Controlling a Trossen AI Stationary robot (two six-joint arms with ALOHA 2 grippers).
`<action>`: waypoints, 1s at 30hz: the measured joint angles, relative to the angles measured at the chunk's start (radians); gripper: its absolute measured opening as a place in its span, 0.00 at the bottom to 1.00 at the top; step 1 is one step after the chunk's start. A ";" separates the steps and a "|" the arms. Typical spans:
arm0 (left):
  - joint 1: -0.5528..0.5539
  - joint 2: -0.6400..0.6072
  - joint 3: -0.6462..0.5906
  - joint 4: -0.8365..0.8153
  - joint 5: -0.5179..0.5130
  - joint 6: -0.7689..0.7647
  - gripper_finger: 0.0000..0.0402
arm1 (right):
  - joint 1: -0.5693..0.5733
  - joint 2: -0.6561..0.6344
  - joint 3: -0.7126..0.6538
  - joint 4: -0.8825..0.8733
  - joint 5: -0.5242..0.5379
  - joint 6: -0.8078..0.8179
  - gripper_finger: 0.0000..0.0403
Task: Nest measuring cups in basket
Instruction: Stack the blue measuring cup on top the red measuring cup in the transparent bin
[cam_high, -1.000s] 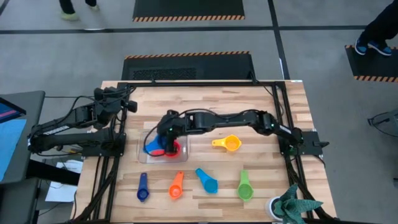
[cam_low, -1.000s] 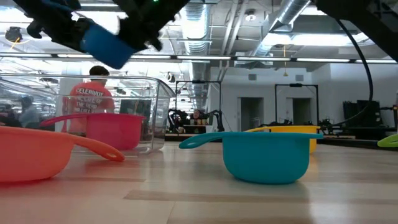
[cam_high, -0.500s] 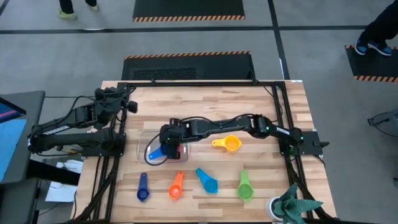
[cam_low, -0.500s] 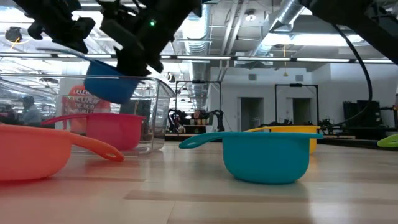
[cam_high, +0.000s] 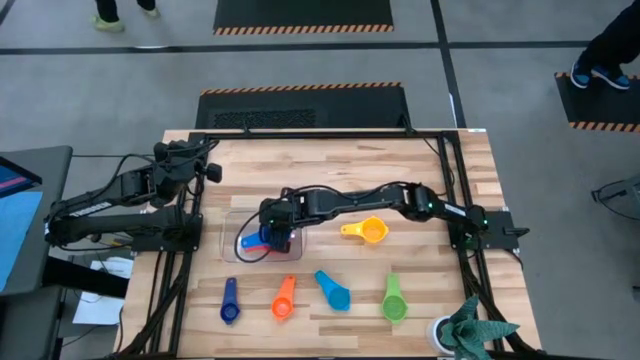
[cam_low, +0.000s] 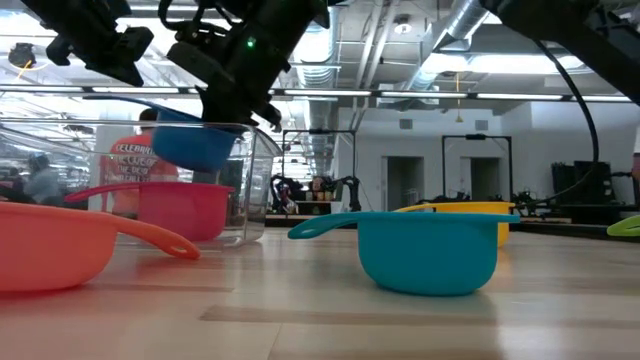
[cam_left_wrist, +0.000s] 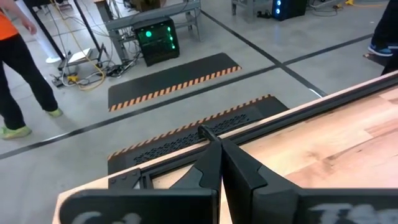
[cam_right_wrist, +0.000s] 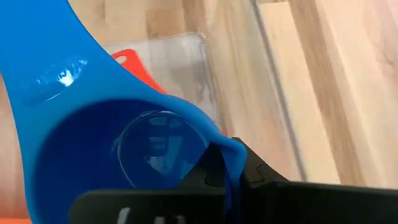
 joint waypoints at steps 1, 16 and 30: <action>0.000 0.000 0.000 0.000 0.000 0.005 0.00 | 0.003 0.000 0.000 -0.002 -0.001 0.001 0.02; 0.000 0.000 0.000 0.000 0.012 0.015 0.00 | 0.006 0.000 0.000 0.022 -0.001 0.004 0.20; 0.000 0.000 0.000 0.000 0.013 0.015 0.00 | 0.005 -0.001 0.000 0.022 0.001 0.020 0.32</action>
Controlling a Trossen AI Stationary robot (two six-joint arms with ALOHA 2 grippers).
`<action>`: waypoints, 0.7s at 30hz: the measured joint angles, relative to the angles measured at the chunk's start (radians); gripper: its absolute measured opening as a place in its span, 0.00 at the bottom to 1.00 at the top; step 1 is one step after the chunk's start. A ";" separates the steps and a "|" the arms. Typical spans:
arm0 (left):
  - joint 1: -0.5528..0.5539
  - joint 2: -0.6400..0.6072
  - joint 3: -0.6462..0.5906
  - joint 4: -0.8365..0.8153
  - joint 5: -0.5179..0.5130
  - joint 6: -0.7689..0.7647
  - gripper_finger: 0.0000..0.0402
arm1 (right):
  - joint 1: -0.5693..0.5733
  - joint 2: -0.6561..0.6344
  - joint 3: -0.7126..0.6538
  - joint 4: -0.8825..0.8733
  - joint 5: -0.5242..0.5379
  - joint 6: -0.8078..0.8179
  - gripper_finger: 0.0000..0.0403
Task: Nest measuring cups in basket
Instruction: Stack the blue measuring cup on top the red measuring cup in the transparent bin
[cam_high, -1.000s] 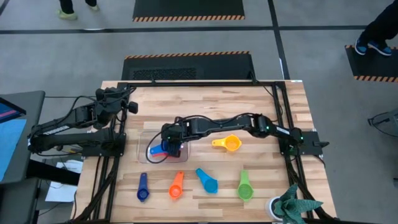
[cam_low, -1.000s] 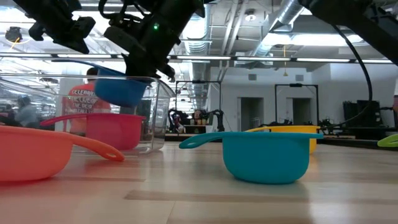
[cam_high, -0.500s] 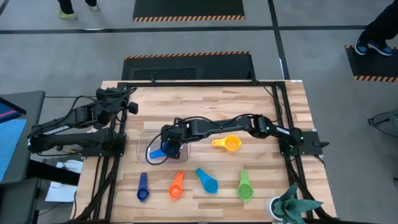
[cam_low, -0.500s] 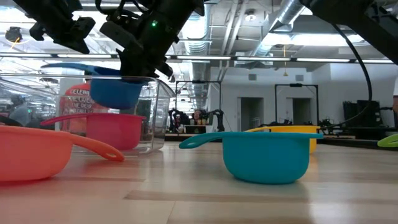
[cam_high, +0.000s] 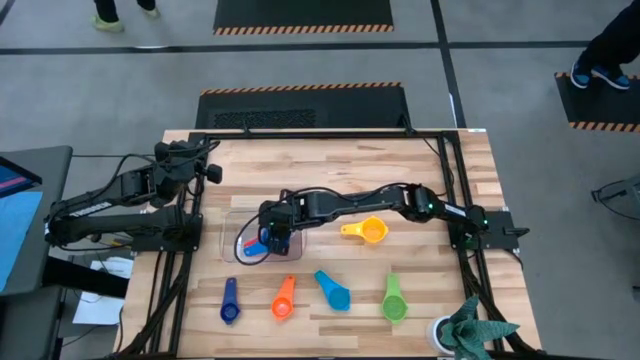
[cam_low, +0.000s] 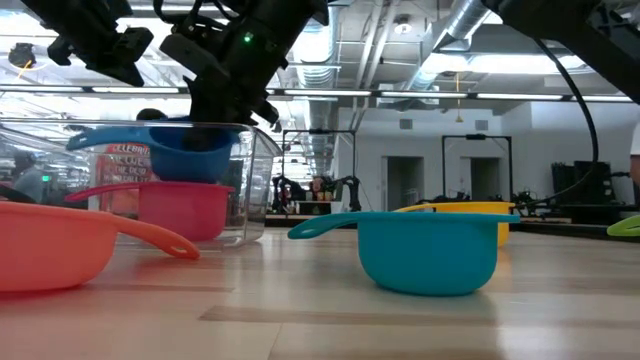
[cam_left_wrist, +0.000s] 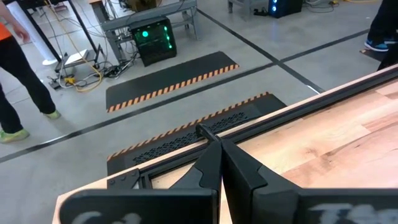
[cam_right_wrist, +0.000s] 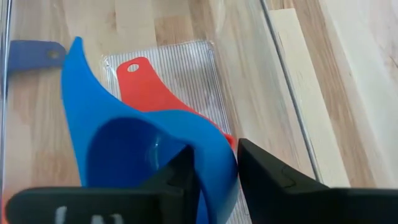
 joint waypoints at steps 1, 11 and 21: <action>0.000 0.000 0.000 0.000 0.000 0.000 0.00 | 0.000 0.000 0.000 0.000 0.000 0.000 0.34; 0.000 0.000 0.000 0.000 0.001 0.000 0.00 | 0.000 0.000 0.000 0.000 -0.001 0.036 0.44; 0.000 0.000 0.000 0.000 0.035 0.004 0.00 | 0.003 0.000 0.000 0.016 -0.002 0.004 0.44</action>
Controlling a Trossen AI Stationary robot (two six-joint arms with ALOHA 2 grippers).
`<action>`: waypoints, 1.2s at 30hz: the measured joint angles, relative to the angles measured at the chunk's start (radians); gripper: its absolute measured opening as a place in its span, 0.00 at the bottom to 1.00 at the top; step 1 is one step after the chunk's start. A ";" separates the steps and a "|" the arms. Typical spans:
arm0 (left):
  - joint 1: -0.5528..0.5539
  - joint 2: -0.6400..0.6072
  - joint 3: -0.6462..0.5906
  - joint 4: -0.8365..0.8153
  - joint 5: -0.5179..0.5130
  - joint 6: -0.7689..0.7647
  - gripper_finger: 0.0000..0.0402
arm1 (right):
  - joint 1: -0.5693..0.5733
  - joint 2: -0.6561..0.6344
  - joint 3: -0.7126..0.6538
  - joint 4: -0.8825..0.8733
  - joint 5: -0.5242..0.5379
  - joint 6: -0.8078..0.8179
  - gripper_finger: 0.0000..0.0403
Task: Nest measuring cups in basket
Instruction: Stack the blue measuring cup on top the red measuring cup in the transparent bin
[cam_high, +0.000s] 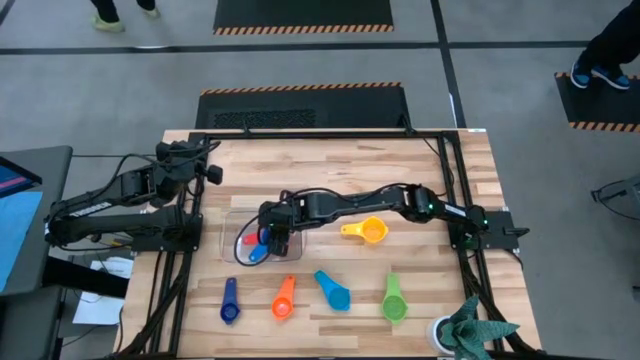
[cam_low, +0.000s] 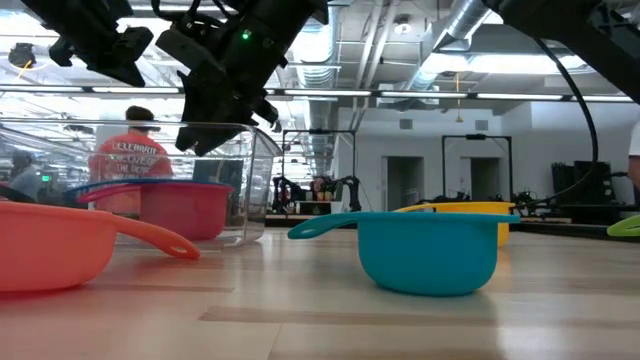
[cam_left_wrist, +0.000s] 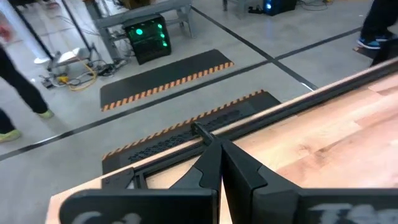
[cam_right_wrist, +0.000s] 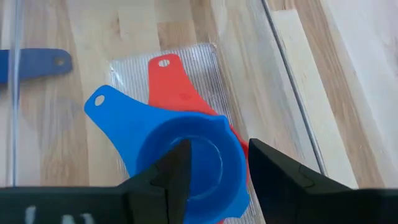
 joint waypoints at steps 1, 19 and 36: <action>0.000 0.000 0.000 0.000 0.023 0.012 0.00 | 0.000 -0.001 0.000 0.008 0.000 -0.034 0.43; -0.200 0.172 0.001 0.186 0.633 0.115 0.00 | -0.016 -0.404 0.000 -0.733 0.639 0.282 0.25; -0.408 0.624 0.085 0.201 0.937 0.199 0.00 | 0.004 -0.645 -0.036 -0.810 0.637 0.397 0.17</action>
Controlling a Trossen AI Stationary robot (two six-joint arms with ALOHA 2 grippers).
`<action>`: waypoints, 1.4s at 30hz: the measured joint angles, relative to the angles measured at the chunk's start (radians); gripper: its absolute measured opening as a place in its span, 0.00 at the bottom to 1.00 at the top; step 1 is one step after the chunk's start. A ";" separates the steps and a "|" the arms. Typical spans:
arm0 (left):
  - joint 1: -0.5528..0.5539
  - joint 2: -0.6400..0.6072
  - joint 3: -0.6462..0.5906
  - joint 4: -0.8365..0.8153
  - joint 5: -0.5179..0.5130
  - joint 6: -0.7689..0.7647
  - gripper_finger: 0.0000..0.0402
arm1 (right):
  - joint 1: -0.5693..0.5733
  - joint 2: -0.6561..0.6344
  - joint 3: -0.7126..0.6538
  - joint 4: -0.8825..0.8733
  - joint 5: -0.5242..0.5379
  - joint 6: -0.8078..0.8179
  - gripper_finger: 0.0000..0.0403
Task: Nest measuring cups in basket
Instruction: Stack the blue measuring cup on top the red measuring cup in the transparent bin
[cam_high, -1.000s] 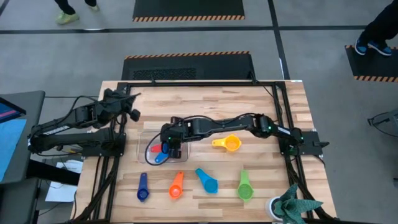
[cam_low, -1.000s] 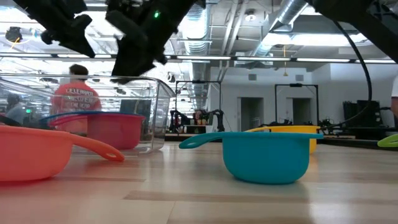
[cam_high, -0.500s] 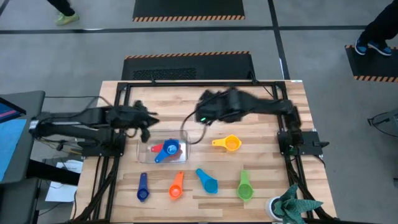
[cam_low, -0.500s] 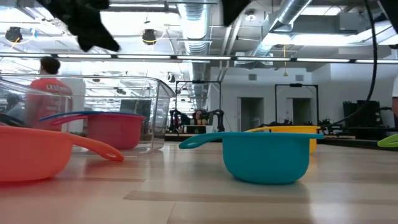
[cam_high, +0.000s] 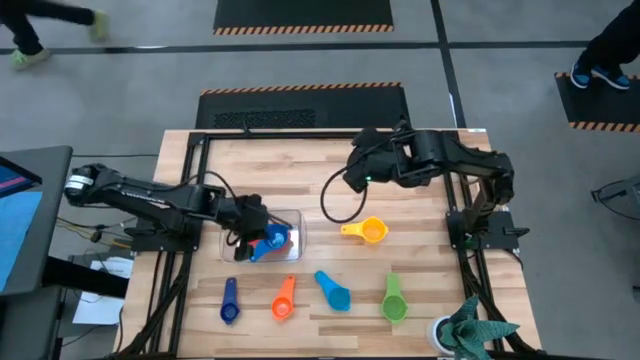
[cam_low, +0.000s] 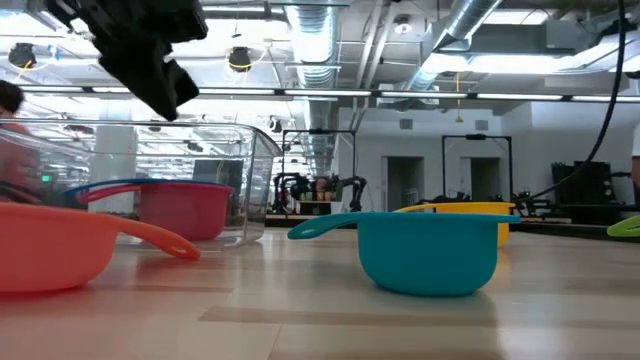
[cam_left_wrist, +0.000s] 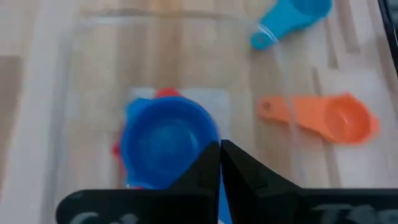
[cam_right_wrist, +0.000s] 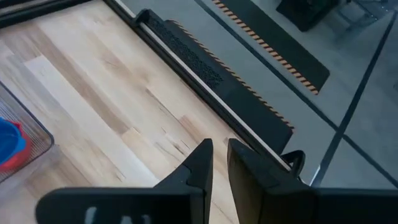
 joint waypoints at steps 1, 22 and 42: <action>-0.017 0.024 0.011 -0.003 -0.001 -0.002 0.00 | 0.000 0.001 0.000 0.000 0.000 -0.009 0.17; -0.157 0.257 0.082 -0.050 0.036 -0.054 0.00 | -0.006 0.040 0.000 0.001 0.018 -0.078 0.17; -0.162 0.289 0.082 -0.193 -0.055 -0.065 0.00 | -0.006 0.040 0.000 0.000 0.018 -0.081 0.17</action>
